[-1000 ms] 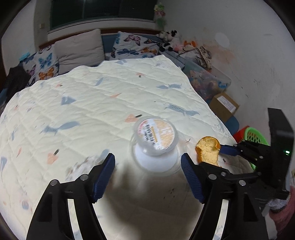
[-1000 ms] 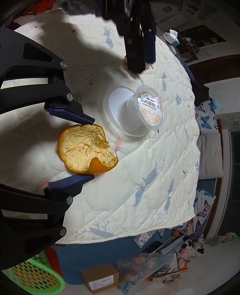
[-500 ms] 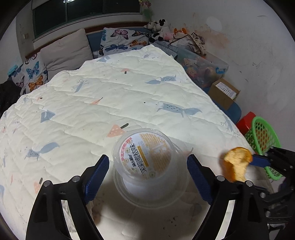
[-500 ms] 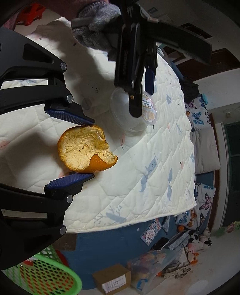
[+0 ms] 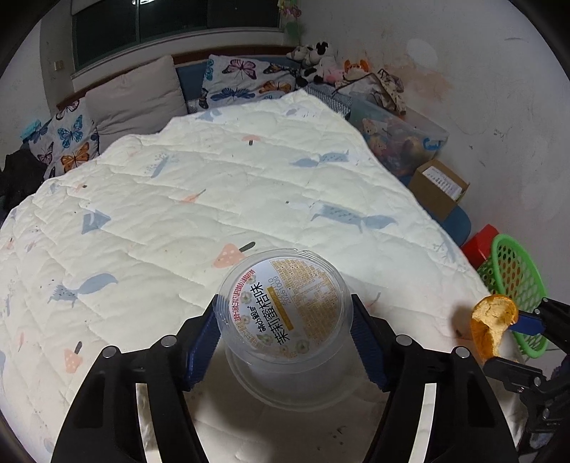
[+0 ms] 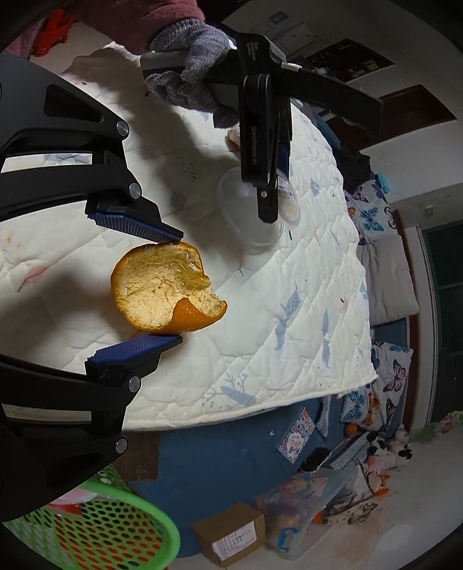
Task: Collect trash
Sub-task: 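Drop the orange peel into the basket with the right gripper while the left gripper drops the tub in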
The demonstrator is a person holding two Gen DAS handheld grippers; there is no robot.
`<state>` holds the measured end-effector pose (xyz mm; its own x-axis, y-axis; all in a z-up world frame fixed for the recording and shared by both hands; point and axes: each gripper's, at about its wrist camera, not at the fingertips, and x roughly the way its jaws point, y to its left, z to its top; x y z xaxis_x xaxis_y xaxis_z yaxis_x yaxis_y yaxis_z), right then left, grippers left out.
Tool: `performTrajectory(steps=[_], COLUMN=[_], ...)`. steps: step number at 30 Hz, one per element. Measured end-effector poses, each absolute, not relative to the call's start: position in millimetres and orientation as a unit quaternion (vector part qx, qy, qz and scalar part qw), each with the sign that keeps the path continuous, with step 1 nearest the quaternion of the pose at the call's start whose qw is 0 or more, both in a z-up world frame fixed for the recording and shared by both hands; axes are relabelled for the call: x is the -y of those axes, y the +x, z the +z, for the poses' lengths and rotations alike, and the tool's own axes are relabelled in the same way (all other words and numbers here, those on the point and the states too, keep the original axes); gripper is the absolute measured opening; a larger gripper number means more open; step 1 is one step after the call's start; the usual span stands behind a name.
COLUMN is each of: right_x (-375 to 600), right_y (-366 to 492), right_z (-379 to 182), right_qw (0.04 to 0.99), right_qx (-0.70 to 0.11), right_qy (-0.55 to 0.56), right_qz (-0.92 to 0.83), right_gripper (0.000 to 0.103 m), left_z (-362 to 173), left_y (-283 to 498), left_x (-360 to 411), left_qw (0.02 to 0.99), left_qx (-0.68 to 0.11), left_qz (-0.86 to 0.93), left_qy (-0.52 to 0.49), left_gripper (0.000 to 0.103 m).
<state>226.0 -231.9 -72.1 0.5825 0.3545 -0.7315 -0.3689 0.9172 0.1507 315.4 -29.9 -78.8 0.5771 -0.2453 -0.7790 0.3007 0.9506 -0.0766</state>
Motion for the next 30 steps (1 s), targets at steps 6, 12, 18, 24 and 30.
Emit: performTrajectory(steps=[6,12,18,24,30], right_x=[253,292,354,416,459], right_y=[215,196,178,159,143], right_z=[-64,-61,-63,-71,-82], right_qw=[0.898,0.907,0.914,0.913,0.908], right_qx=[-0.401,-0.396,-0.397,-0.404,-0.410], right_qy=[0.007,0.019,0.040,0.058,0.080], right_qz=[0.184,0.142,0.076,0.011,-0.032], right_gripper=[0.052,0.052,0.052,0.053,0.056], left_z=[-54,-35,-24,-21,-22], left_y=[297,280,265,255,244], left_x=[41,69,114,165,215], left_qw=[0.896,0.896,0.890,0.878,0.863], left_qx=[-0.408,-0.393,-0.382,-0.381,-0.380], left_qz=[-0.172,-0.202,-0.241,-0.284,-0.321], left_qy=[0.036,0.040,0.054,0.064,0.085], left_gripper=[0.066,0.066,0.066,0.066,0.066])
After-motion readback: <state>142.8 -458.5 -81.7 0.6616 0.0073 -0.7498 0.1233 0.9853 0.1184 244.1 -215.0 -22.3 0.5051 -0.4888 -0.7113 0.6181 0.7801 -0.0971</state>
